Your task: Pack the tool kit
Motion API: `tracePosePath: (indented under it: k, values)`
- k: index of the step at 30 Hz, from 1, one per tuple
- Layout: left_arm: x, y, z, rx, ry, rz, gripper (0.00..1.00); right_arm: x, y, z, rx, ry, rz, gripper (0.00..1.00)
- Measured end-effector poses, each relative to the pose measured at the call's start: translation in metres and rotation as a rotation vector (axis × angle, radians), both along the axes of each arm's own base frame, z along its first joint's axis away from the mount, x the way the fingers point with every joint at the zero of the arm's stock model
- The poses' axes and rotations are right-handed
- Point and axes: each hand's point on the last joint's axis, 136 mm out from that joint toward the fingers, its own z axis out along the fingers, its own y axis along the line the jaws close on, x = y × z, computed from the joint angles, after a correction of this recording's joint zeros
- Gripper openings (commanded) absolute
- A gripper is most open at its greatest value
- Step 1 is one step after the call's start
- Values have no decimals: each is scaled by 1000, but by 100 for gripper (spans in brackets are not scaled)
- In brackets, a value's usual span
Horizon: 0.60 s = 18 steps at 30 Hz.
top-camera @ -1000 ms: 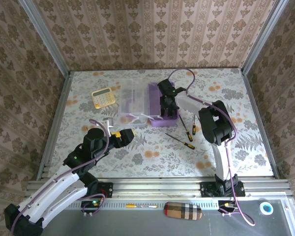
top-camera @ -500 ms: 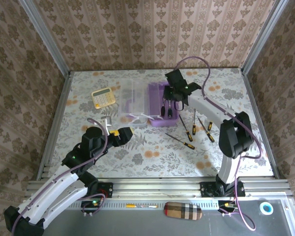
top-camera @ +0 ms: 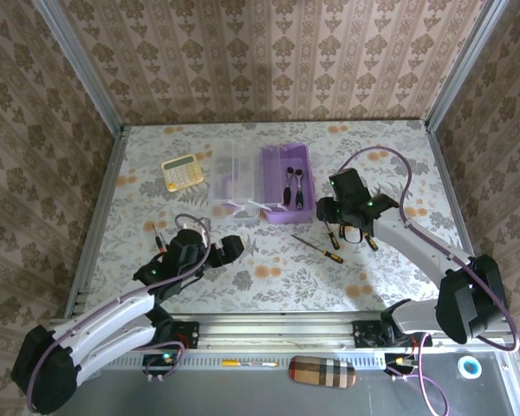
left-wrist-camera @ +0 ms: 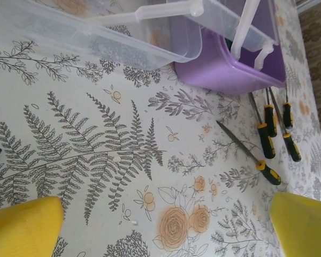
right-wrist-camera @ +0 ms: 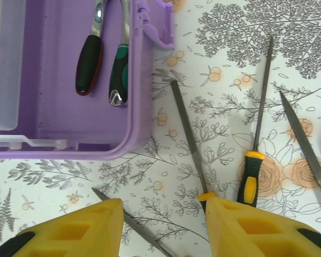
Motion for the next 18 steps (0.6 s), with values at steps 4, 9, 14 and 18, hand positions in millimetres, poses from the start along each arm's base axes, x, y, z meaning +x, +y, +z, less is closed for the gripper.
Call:
tracePosePath:
  k: [4, 9, 14, 18]
  values:
    - [6, 0, 1, 27, 10, 19, 100, 1, -4, -17, -47, 39, -1, 45]
    - [7, 11, 11, 37, -15, 68, 100, 2, -14, -54, -134, 131, -25, 42]
    - [3, 29, 28, -12, -69, 134, 100, -2, -24, -81, -187, 212, -45, 41]
    - [-1, 45, 31, -31, -83, 179, 100, -2, -27, -87, -193, 230, -50, 39]
